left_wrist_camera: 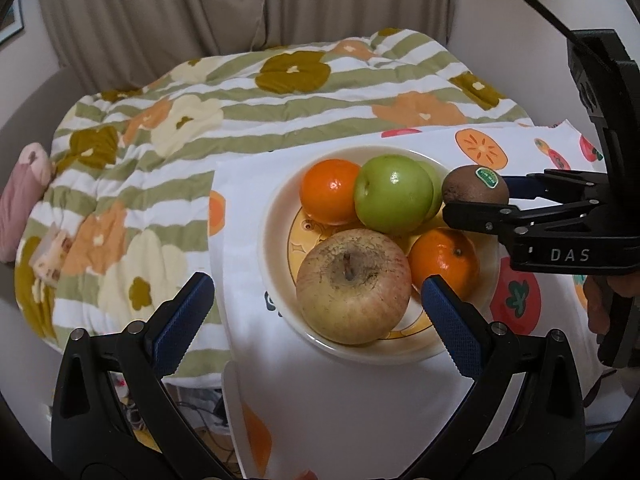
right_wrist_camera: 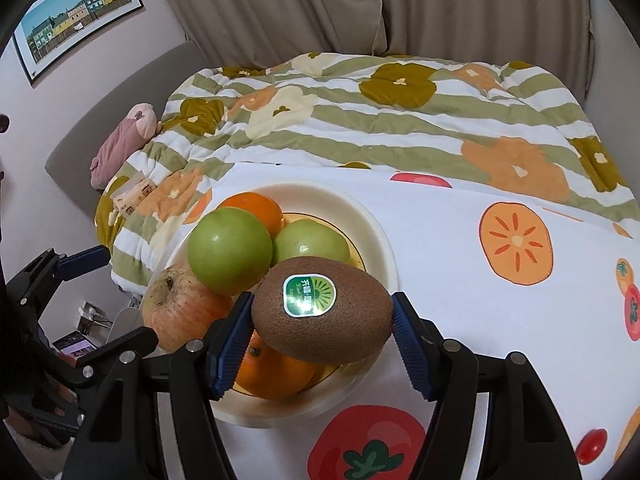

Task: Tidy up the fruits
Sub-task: 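Lower the kiwi into the bowl and open the right tool, then move both tools to the mandarins and cherry tomatoes on the sheet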

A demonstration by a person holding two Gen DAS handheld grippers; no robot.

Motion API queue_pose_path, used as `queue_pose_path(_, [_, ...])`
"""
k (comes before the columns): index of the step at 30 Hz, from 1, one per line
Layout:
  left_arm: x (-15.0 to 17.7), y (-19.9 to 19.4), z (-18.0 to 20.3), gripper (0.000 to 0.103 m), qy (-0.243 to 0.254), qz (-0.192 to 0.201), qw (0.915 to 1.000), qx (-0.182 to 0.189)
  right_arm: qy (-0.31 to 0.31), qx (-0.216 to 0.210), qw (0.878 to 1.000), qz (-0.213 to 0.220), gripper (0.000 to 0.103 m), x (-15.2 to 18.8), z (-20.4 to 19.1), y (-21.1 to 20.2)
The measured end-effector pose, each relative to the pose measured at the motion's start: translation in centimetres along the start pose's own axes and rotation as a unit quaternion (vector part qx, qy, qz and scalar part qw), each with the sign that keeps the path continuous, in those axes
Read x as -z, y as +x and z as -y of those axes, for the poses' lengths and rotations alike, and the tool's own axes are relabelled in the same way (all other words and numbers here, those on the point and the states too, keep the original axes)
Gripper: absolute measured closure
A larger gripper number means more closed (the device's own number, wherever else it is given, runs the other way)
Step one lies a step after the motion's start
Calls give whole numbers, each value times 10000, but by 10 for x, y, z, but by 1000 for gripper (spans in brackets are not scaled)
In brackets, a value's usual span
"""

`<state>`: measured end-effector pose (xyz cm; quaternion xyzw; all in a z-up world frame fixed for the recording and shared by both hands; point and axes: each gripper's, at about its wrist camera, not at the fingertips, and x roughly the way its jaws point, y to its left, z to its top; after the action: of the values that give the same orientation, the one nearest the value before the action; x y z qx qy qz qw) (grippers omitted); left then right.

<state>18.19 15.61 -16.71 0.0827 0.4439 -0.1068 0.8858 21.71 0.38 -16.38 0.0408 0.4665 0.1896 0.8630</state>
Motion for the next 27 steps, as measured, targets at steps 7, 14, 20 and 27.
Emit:
queue_pose_path(7, [0,2,1,0,0,-14,10000,-1,53,-32,10000,3,32,3,-1,5])
queue_pose_path(14, [2,2,3,0,1,-26,10000,-19,12,-12,9999,148,8,8,-5,-9])
queue_pose_path(20, [3,-14,4,0,51,59,9999,-120,-53,19,9997,233,8,8,-7,-26])
queue_pose_path(27, [-7,-48,17,0,42,228,9994,-238,-120,174,9992,334,8,8,-8,-67])
